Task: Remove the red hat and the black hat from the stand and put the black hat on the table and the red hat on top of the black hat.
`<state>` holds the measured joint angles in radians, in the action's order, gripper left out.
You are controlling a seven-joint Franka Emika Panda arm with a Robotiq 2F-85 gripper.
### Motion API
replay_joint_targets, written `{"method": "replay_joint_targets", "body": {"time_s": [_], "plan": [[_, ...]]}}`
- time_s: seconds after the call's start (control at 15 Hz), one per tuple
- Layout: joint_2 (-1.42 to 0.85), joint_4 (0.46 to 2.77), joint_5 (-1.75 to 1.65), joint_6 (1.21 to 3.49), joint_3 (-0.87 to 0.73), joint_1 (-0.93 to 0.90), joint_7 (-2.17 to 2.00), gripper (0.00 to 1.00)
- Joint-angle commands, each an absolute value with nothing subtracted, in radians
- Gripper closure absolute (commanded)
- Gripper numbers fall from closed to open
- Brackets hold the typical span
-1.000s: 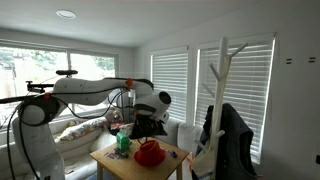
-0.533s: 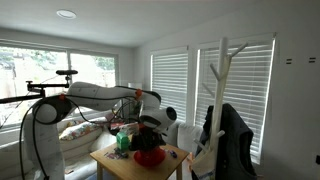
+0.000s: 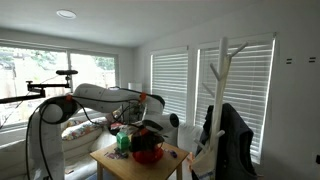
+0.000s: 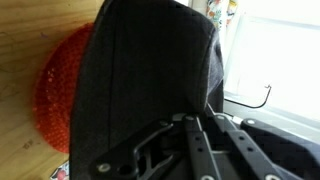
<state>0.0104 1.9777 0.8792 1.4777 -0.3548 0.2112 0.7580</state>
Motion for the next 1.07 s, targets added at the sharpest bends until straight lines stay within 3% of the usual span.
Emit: {"method": "replay_joint_targets", "body": {"time_s": [0.0,1.0], "plan": [[-0.019,1.927,0.951,1.402,-0.336,0.247,0.836,0.98],[-0.208,1.816,0.996,1.3,-0.276,0.268,0.881,0.98]]}}
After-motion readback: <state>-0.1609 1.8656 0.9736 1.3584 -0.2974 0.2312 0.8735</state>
